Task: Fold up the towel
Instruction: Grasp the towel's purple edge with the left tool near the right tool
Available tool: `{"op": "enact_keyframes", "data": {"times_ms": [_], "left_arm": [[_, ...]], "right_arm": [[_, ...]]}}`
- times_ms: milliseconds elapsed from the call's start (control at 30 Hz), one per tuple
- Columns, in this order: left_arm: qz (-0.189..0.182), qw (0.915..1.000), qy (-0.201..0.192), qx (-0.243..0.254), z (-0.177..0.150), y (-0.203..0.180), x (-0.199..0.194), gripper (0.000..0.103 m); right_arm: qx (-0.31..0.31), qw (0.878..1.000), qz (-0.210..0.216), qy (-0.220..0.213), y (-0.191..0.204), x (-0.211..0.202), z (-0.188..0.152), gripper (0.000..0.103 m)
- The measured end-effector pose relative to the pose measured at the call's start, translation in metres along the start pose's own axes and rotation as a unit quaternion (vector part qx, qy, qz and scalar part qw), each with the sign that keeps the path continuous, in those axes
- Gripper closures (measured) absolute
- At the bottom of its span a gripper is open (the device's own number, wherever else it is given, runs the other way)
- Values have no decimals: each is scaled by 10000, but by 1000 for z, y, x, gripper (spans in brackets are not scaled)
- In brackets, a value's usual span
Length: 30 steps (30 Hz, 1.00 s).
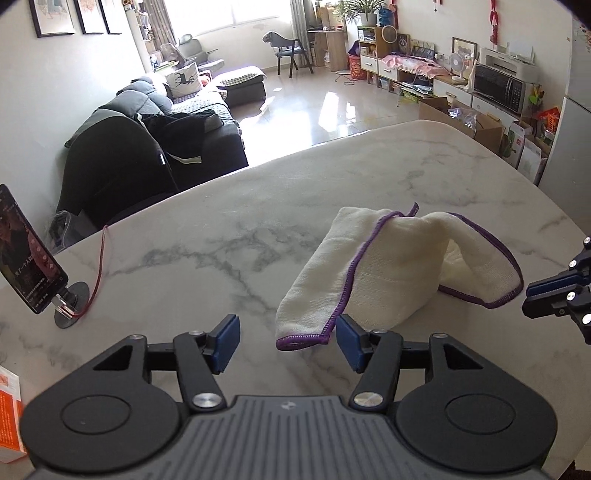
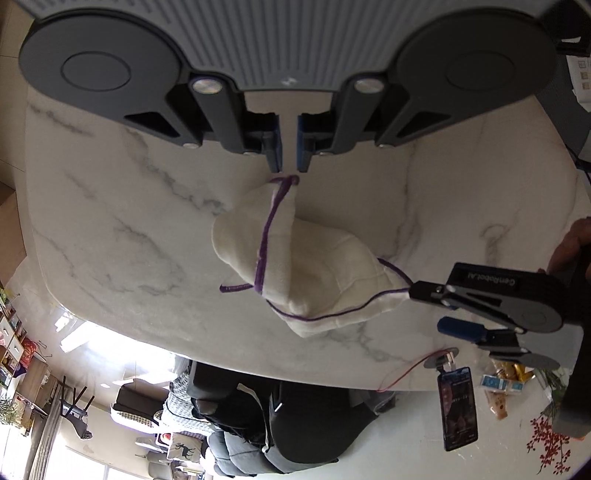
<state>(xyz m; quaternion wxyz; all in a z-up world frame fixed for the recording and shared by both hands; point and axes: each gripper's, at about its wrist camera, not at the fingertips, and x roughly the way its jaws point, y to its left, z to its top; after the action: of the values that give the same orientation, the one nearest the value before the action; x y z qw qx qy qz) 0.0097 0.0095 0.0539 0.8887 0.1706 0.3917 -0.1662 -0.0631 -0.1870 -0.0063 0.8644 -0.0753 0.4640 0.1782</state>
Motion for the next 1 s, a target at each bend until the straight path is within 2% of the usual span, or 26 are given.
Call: {"op": "enact_keyframes", "data": {"times_ms": [67,133,233,333,433,567,767,867,1000], "left_arm": [[-130,9998,2,158,-2,-3,-1,38],[-123,9996,-23,272,-1,-5,-1,35],[-3,9990,-45,453,6,-6,5,30],[30,9983,26,582,20,-5,17,30],[65,9979,79,639,33,-3,26,30],[156,9952,13,969,50,-7,33,30],[61,9896,112,1433,67,-12,58,30],[12,9884,231,1503,72,-11,74,30],[-228,9877,423,1485,80,-4,97,30]], "right_arm": [[25,9999,94,78,-1,-1,1,92],[162,9997,188,39,-8,-7,6,87],[225,9997,34,-104,-16,-15,23,75],[228,9996,-34,-157,-23,-17,47,71],[250,9996,-46,-109,-30,-13,74,70],[383,9991,115,120,-41,5,101,69],[682,9958,402,462,-55,34,122,69],[741,9942,509,588,-58,44,130,69],[710,9930,546,768,-59,57,136,69]]}}
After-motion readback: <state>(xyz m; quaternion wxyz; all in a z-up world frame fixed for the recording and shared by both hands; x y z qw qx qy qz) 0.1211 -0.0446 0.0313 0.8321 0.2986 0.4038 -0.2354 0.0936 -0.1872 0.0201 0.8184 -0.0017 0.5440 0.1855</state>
